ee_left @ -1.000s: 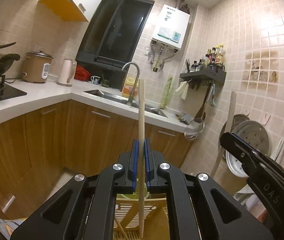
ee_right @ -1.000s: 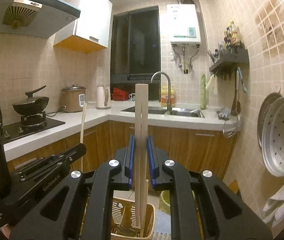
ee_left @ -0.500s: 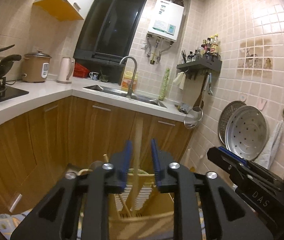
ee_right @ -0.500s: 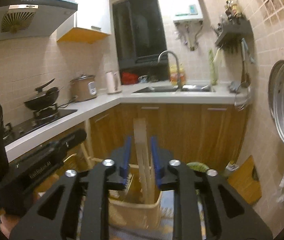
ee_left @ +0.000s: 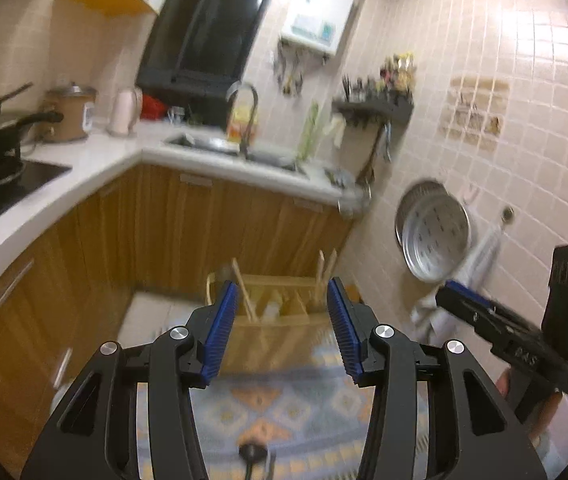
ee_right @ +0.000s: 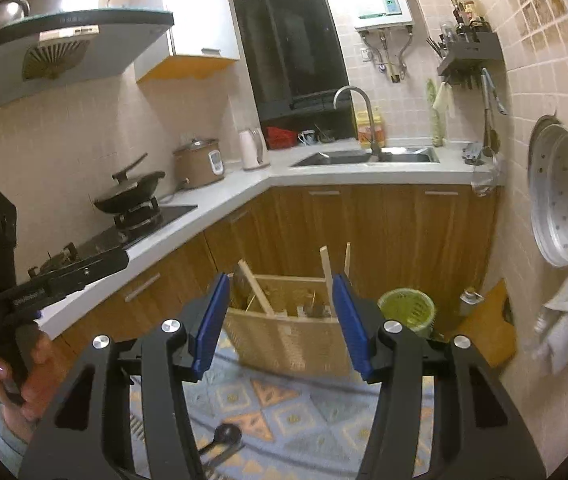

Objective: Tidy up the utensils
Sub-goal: 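Grasp the black spoon handle with the left tool while the right tool grasps the clear spoon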

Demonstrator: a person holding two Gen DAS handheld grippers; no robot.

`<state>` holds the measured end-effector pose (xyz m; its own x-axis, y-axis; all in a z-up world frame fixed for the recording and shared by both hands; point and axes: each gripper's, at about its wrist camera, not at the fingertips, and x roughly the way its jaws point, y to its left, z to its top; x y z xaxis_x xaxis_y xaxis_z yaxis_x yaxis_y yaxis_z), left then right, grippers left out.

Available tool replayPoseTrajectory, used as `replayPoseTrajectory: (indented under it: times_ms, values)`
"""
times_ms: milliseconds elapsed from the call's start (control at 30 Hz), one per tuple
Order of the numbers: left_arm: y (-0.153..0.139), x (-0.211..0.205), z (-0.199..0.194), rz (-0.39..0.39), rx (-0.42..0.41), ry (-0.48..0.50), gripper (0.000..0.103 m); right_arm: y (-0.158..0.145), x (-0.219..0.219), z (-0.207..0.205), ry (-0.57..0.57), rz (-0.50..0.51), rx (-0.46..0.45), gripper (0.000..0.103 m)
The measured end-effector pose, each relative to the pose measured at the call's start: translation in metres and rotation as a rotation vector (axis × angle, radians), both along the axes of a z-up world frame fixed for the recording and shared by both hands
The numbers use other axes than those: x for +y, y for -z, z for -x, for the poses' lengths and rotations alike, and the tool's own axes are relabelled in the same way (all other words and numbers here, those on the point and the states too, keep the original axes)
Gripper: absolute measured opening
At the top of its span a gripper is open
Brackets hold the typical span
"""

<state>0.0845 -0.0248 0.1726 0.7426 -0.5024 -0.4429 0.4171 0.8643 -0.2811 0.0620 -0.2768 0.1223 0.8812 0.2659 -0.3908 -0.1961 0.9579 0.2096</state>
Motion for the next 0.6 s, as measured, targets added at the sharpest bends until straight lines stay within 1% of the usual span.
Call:
replayPoseTrajectory:
  times_ms: [33,67,100,133,167,200,233,300,333,367,467,500,533,600]
  values:
    - [0.000,0.004,0.006,-0.009,0.038,0.030,0.047,-0.002,0.003,0.004,-0.001,0.006,0.023,0.051]
    - [0.003,0.006,0.009,-0.026,0.070,0.061,0.049,0.000,0.007,0.009,-0.004,0.012,0.065,0.051]
    - [0.008,0.006,0.011,-0.049,0.103,0.093,0.053,0.003,0.009,0.013,-0.012,0.004,0.100,0.051]
    - [0.015,0.006,0.012,-0.065,0.126,0.111,0.053,0.006,0.010,0.015,-0.018,-0.004,0.126,0.051]
    - [0.031,0.006,0.015,-0.102,0.167,0.119,0.053,0.015,0.012,0.017,-0.013,-0.004,0.177,0.051]
    - [0.042,0.006,0.015,-0.128,0.185,0.115,0.053,0.025,0.015,0.018,-0.003,0.007,0.237,0.051]
    - [0.055,0.006,0.016,-0.159,0.207,0.108,0.053,0.034,0.018,0.019,-0.004,0.010,0.275,0.051]
    - [0.092,0.005,0.013,-0.218,0.293,0.117,0.051,0.061,0.022,0.023,-0.049,-0.022,0.372,0.051]
    - [0.105,0.007,0.011,-0.225,0.327,0.122,0.049,0.070,0.022,0.023,-0.057,-0.028,0.403,0.051]
    - [0.125,0.007,0.008,-0.235,0.379,0.139,0.048,0.083,0.024,0.025,-0.059,-0.026,0.447,0.051]
    - [0.158,0.002,0.004,-0.271,0.452,0.181,0.047,0.114,0.028,0.033,-0.055,0.000,0.531,0.051]
    - [0.168,-0.001,0.001,-0.282,0.481,0.197,0.047,0.123,0.028,0.037,-0.052,0.006,0.556,0.051]
    - [0.179,-0.002,-0.001,-0.292,0.503,0.188,0.047,0.129,0.027,0.039,-0.048,0.002,0.573,0.051]
    - [0.190,-0.003,-0.003,-0.303,0.528,0.181,0.047,0.145,0.022,0.047,-0.039,-0.034,0.619,0.051]
